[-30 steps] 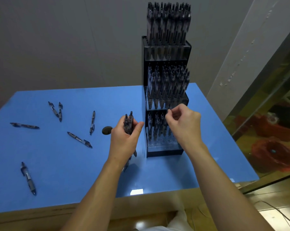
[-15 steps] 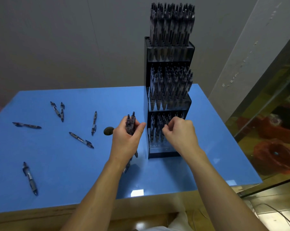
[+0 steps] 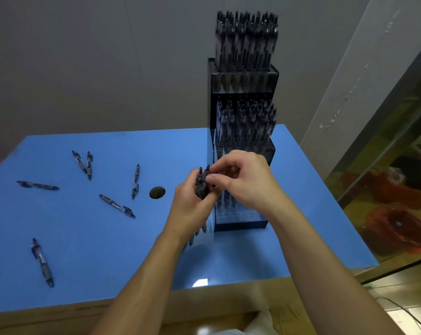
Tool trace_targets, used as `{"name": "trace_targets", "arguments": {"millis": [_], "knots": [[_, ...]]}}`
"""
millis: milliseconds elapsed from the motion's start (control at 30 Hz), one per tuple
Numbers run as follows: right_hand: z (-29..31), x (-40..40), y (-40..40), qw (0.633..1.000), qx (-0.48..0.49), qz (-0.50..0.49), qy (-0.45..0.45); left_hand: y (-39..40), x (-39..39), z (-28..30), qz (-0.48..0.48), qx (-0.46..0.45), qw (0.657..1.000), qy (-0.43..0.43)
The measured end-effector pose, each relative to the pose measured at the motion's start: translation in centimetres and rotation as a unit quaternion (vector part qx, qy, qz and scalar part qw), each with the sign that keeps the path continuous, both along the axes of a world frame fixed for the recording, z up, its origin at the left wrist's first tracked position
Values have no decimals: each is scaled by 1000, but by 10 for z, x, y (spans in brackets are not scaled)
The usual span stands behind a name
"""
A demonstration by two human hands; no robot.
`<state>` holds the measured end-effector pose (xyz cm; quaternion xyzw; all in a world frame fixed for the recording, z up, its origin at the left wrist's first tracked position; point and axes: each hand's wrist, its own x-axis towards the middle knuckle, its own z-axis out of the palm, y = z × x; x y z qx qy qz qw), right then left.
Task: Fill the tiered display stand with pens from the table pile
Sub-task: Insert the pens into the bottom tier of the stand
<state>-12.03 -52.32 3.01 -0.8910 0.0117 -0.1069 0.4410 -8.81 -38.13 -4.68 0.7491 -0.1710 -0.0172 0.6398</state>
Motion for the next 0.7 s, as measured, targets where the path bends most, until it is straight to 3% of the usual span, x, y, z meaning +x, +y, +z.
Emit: {"name": "trace_targets", "arguments": {"millis": [167, 333, 467, 600, 700], "knots": [[2, -1, 1, 999, -33, 16, 8, 1, 0, 3, -11, 11, 1000, -11], [8, -2, 1, 999, 33, -21, -38, 0, 2, 6, -11, 3, 1000, 3], [10, -3, -5, 991, 111, -56, -54, 2, 5, 4, -6, 0, 1000, 5], [22, -6, -14, 959, 264, -64, -85, 6, 9, -2, 6, -1, 1000, 16], [30, -8, -28, 943, 294, -98, -121, 9, 11, -5, 7, -18, 999, 33]]}}
